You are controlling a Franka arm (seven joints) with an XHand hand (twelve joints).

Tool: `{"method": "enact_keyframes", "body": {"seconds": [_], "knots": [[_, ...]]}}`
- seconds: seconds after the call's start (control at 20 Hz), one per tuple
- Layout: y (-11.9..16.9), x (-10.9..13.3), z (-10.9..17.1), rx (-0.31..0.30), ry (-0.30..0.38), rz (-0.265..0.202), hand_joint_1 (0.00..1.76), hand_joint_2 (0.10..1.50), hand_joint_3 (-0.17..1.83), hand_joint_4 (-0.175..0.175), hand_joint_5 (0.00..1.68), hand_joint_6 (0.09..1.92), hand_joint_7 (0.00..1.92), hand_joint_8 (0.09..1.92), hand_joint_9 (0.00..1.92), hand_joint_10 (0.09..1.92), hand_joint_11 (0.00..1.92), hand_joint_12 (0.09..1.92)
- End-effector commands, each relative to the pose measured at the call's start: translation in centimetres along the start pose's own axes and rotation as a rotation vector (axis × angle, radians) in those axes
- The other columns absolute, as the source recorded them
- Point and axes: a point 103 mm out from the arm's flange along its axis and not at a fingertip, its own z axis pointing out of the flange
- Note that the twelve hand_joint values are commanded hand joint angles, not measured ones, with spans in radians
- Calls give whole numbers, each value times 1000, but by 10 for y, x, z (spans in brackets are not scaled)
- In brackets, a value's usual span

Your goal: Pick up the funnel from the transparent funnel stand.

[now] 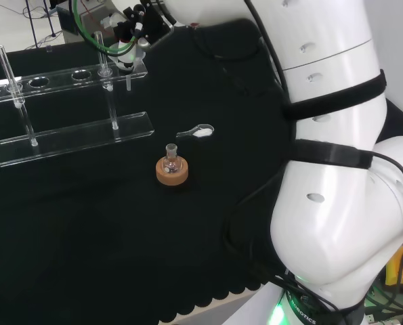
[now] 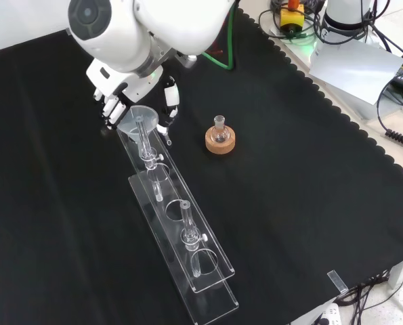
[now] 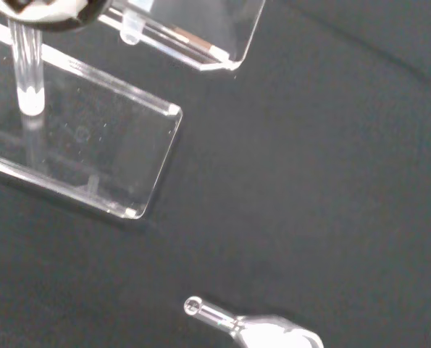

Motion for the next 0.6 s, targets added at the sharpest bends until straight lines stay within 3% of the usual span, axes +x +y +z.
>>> {"method": "enact_keyframes", "body": {"seconds": [0.05,0.2,0.35,0.6], "knots": [[-19,-9,-35,-162,-77,48,811,635,680,-66,544,91,582,718,853,533,519,1287],[-33,-20,-57,-154,-99,65,821,640,680,-62,563,102,597,720,871,529,527,1283],[-49,-32,-74,-110,-109,85,825,642,681,-61,569,106,594,719,876,526,528,1281],[-87,-46,-86,-77,-127,130,826,642,681,-61,570,112,578,713,883,521,523,1276]]}}
